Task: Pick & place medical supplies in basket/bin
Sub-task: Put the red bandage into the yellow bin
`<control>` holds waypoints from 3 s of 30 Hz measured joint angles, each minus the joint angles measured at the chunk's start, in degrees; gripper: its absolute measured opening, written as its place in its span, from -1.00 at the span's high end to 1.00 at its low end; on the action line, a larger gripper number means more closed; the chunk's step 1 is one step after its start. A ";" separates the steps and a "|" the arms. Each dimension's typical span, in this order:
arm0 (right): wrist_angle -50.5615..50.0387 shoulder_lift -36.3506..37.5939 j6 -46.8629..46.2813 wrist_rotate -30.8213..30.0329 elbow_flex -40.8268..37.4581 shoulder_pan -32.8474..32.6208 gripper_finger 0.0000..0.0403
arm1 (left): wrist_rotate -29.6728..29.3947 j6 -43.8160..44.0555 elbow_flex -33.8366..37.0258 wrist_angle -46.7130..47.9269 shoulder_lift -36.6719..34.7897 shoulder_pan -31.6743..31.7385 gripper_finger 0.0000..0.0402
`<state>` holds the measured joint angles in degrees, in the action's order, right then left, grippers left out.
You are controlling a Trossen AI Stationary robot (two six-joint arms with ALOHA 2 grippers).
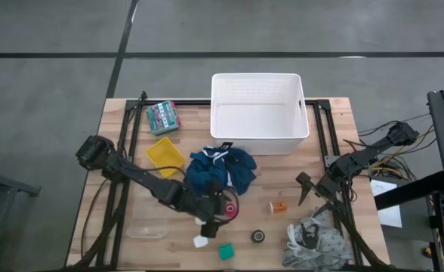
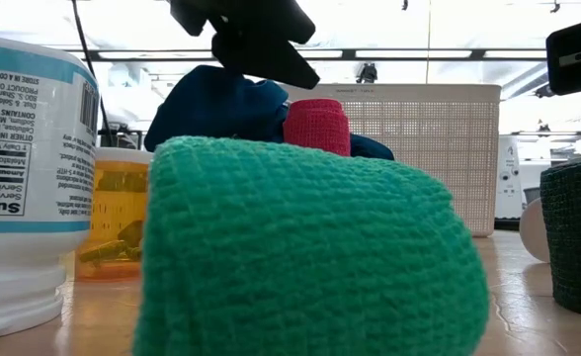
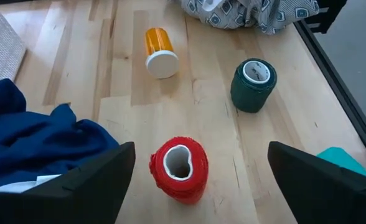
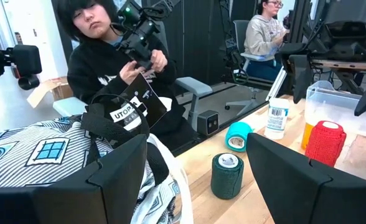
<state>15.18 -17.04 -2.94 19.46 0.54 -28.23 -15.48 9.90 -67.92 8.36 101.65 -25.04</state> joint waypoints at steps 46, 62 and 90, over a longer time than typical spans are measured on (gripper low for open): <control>0.02 0.00 0.00 0.00 0.00 0.01 -0.35 | 3.23 3.64 10.14 -12.30 0.26 3.86 -0.76; 0.00 0.00 0.00 -0.02 0.00 0.00 -0.35 | 4.43 3.45 10.14 -12.24 0.26 3.86 -0.56; 0.02 0.00 0.00 -0.01 0.00 0.01 -0.35 | 4.58 3.47 10.14 -12.46 0.26 3.86 0.23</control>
<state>15.20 -17.04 -2.94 19.45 0.54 -28.22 -10.90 13.37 -57.78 -4.10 101.91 -21.18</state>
